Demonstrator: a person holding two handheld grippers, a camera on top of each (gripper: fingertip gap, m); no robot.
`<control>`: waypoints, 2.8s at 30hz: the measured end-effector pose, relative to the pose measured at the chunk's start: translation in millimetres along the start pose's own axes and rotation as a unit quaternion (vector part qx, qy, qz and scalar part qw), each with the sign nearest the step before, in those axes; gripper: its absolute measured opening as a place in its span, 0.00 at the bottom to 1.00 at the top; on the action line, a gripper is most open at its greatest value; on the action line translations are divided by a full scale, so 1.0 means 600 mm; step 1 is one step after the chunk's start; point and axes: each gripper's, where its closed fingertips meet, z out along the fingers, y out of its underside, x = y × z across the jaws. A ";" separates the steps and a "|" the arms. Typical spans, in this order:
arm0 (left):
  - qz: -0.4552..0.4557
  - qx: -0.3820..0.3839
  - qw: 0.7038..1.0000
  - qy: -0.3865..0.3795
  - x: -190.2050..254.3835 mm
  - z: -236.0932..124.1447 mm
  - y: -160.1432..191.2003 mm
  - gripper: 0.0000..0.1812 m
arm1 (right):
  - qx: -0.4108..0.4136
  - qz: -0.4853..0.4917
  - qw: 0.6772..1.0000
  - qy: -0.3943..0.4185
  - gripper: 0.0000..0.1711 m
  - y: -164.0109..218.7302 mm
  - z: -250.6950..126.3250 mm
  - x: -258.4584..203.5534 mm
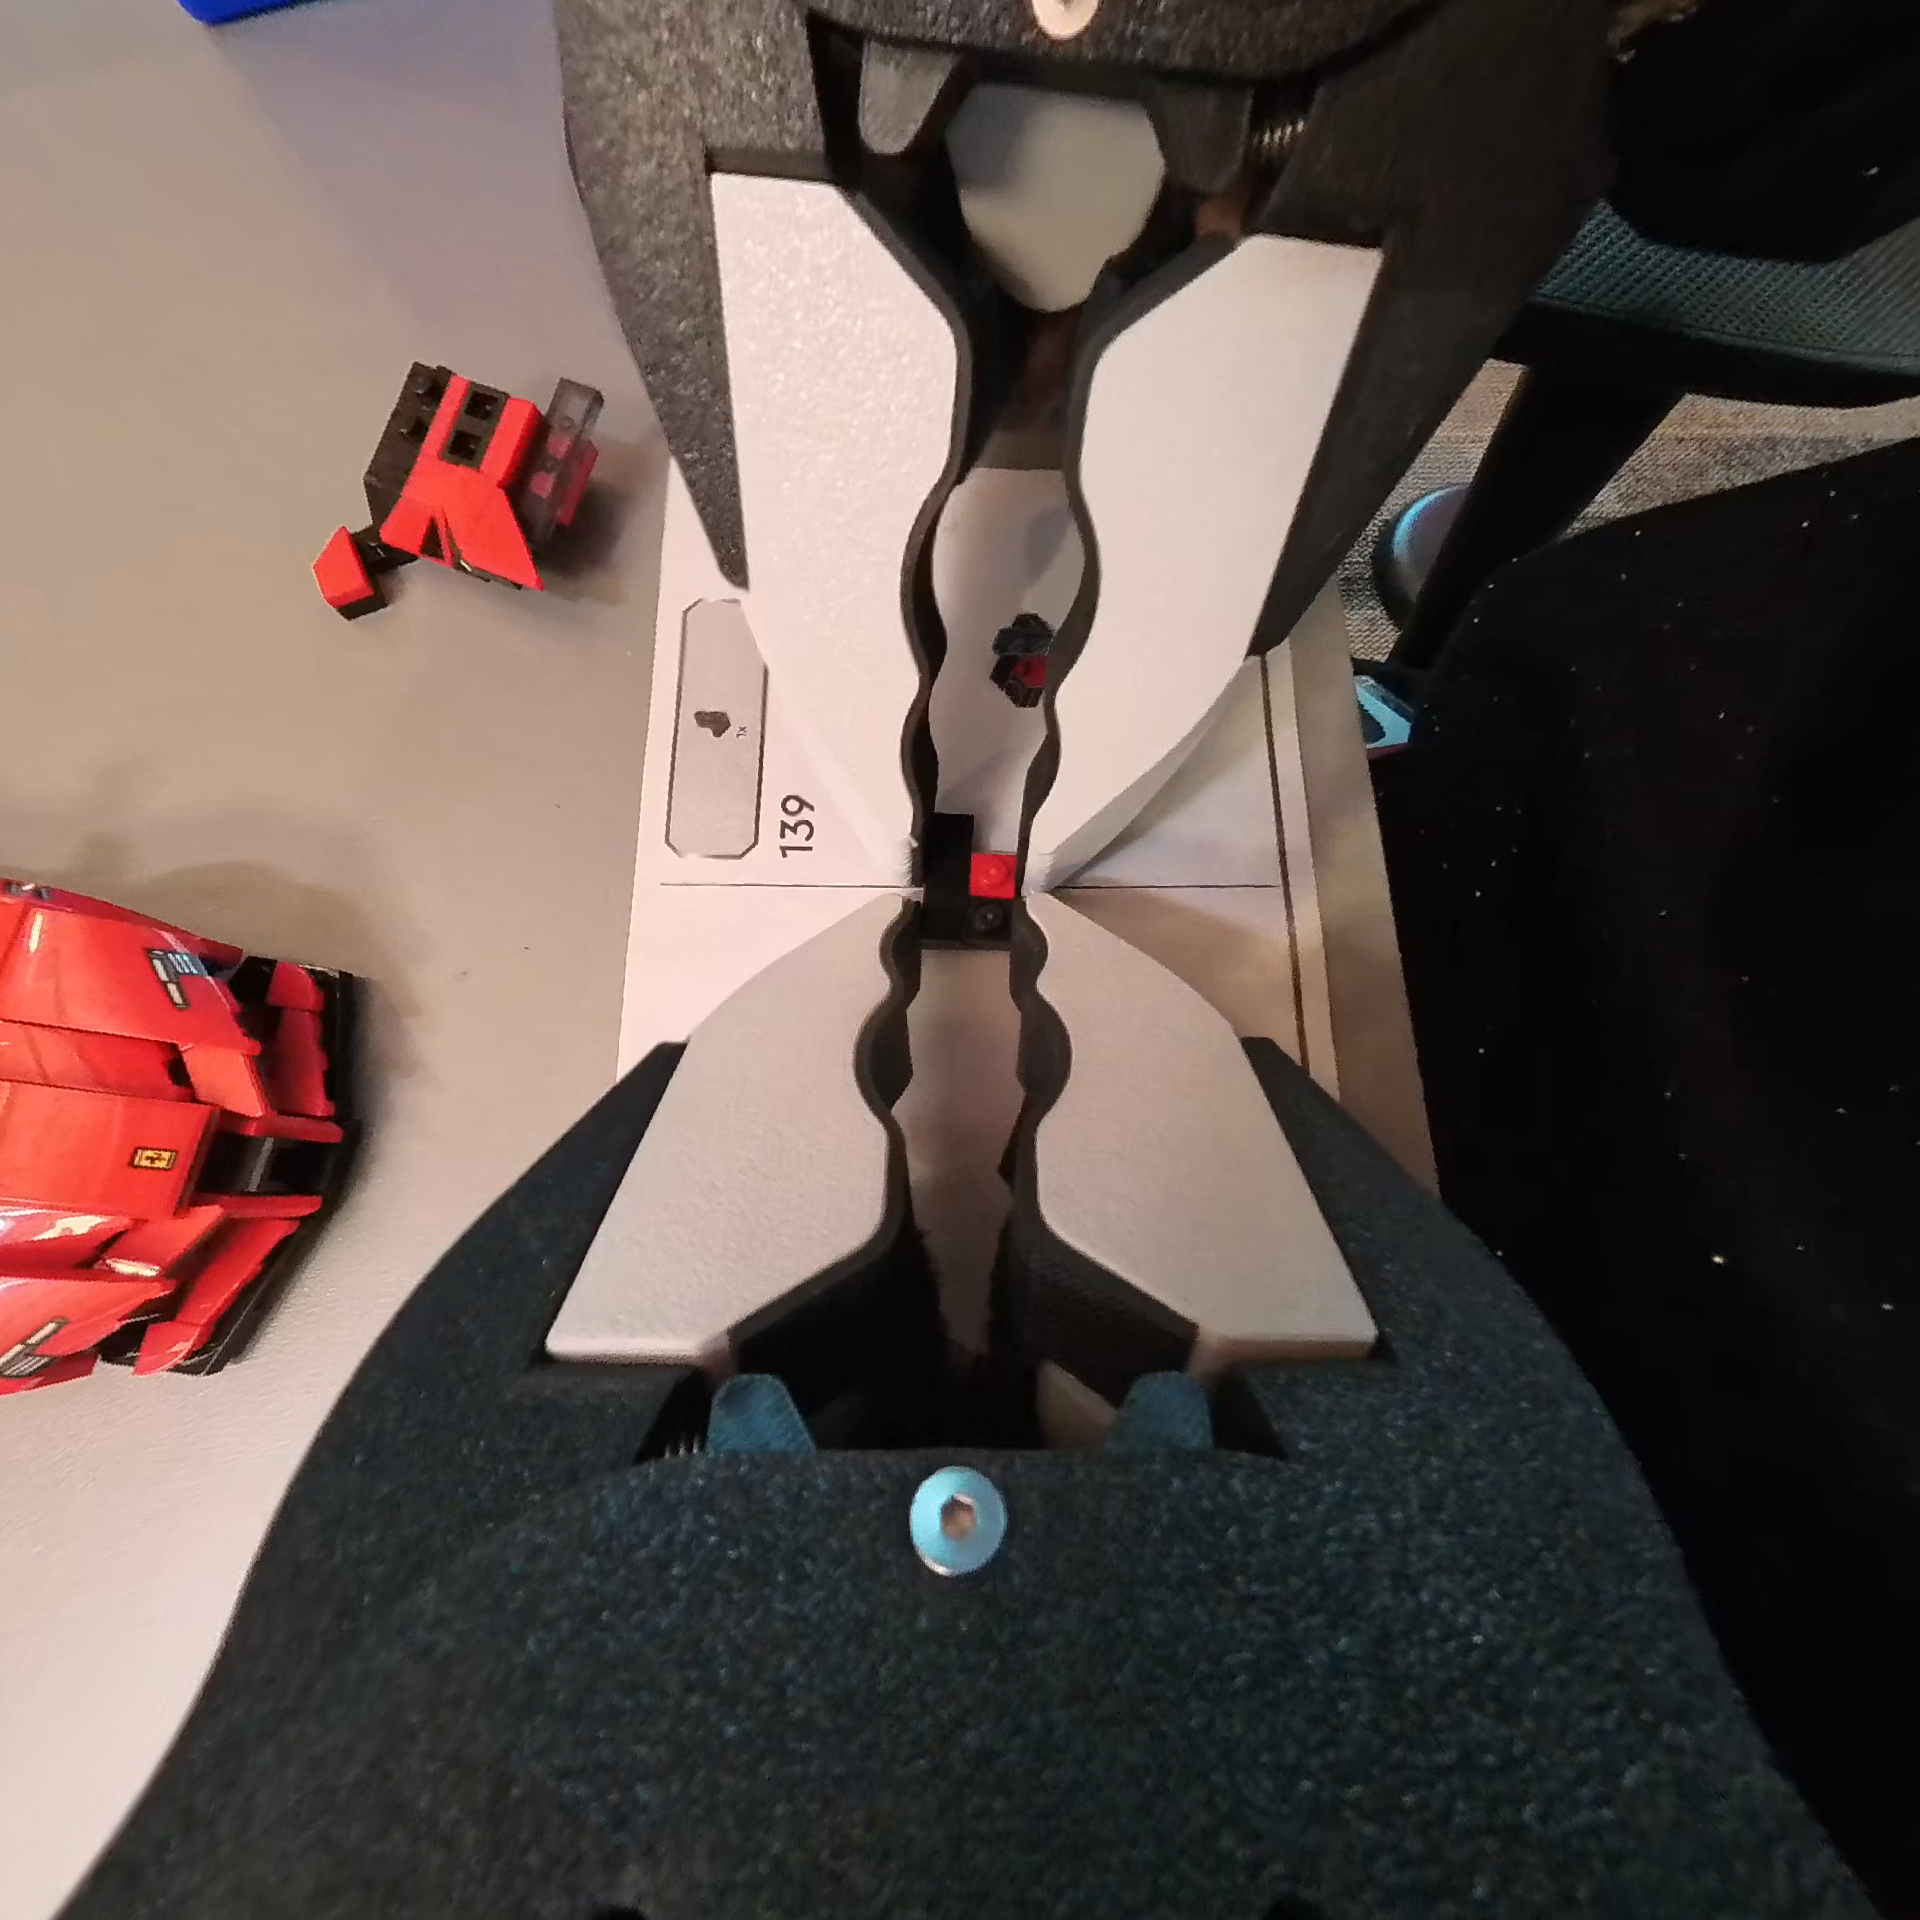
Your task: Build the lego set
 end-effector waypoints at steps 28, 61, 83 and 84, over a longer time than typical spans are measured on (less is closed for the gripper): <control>0.024 -0.002 1.000 0.020 0.011 -0.004 0.004 0.09 | 0.002 -0.009 1.000 -0.025 0.10 -0.002 0.001 -0.009; 0.022 -0.001 0.999 0.031 0.014 -0.005 0.005 0.09 | -0.002 -0.118 0.991 -0.061 0.04 0.012 -0.009 -0.004; 0.024 -0.001 0.999 0.035 0.014 -0.005 0.005 0.09 | -0.002 -0.086 0.994 -0.068 0.05 0.012 -0.008 -0.003; 0.024 -0.001 0.999 0.037 0.015 -0.005 0.005 0.09 | 0.002 -0.077 0.995 -0.063 0.09 0.012 -0.009 -0.001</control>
